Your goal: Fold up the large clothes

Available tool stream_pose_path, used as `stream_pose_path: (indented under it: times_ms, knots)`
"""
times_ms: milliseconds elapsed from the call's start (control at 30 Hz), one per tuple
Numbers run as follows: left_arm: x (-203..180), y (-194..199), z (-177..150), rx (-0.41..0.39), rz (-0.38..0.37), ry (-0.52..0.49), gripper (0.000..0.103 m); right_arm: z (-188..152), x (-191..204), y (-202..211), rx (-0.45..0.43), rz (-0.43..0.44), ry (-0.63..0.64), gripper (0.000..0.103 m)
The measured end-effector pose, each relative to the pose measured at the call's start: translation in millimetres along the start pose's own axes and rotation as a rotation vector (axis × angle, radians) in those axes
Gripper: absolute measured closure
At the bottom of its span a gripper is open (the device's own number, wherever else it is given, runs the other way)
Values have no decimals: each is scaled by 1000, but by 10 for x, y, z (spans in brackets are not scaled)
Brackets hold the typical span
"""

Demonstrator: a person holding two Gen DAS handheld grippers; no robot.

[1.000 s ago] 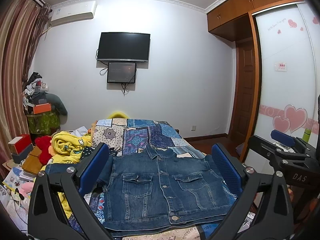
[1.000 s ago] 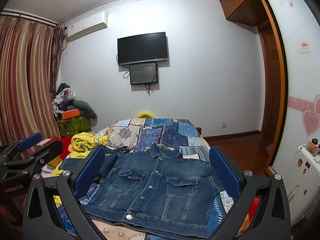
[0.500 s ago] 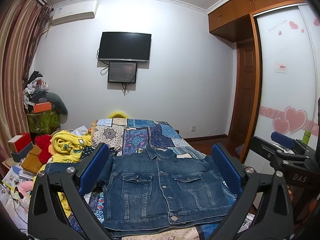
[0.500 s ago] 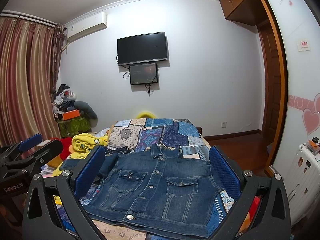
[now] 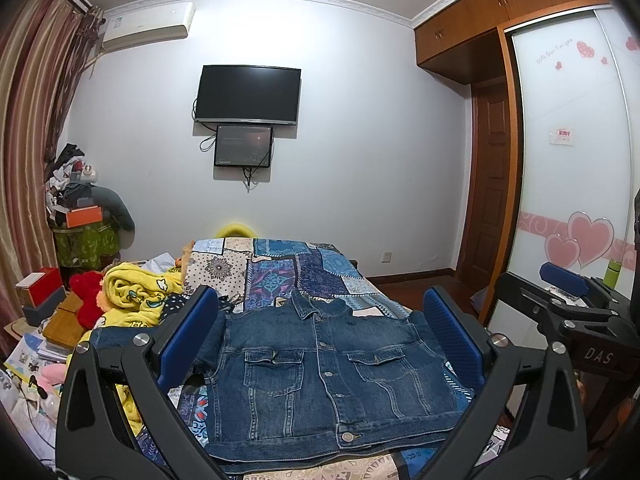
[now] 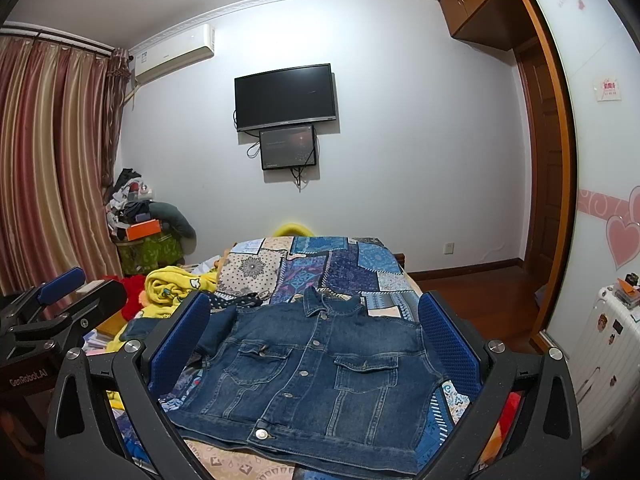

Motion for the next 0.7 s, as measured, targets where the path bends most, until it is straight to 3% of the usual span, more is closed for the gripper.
stream_pose_path:
  times_ms: [700]
  knots:
    - [19,-75,2,-7,-11,1,0,-24,-2,-67,11,-8,6,0]
Point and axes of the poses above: each gripper's, at about its wrist camera, not at the fingertips, and y roughly against the way its jaws point, x to its left, z to its top, the point moved 9 cm from there along -y, roughly the way its jaws point, and after that the axes turned 7 degrees about -x, right-handed, at the moved point
